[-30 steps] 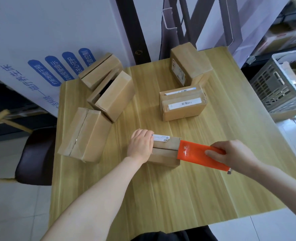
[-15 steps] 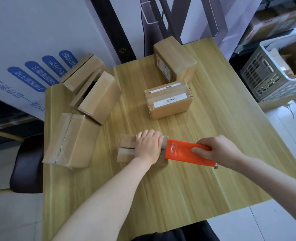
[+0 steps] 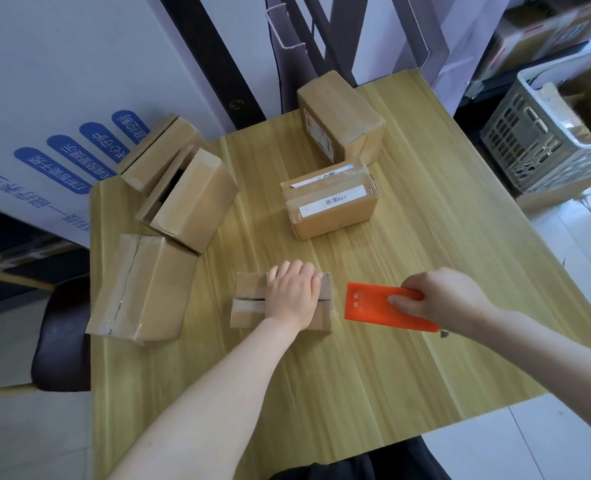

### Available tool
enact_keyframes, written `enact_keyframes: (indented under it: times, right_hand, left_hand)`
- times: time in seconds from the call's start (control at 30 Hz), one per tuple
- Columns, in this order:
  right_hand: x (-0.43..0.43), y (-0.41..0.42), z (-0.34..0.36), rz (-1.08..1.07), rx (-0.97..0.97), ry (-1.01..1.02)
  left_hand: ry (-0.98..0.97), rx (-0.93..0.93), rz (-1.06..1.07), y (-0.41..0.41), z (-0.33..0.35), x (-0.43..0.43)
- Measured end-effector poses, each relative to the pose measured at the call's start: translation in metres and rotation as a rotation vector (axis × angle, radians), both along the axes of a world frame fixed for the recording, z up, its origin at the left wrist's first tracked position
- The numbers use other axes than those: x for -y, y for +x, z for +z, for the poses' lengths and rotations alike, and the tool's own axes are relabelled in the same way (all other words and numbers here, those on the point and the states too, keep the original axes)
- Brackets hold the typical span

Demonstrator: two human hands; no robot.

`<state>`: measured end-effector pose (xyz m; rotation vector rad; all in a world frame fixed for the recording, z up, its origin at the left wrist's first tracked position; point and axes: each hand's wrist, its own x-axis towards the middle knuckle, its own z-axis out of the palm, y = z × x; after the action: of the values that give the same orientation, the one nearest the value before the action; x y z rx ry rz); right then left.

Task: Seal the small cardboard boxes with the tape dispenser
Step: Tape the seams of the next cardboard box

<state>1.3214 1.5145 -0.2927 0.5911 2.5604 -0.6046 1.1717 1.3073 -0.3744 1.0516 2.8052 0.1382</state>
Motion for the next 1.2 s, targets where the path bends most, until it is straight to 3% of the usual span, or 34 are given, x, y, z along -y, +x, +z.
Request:
enact_keyframes:
  times: [0.2,0.53,1.2]
  right_hand:
    - [0.042,-0.048,0.012,0.068,0.049,0.229]
    - [0.058,-0.094,0.025,-0.156,0.125,0.175]
    - [0.077,-0.109,0.027,-0.252,0.131,0.215]
  left_hand:
    - [0.006,0.006,0.007,0.002,0.002,-0.002]
    - [0.088,-0.029,0.018,0.004,0.001,-0.002]
    - [0.057,-0.082,0.031,0.010,0.000,-0.002]
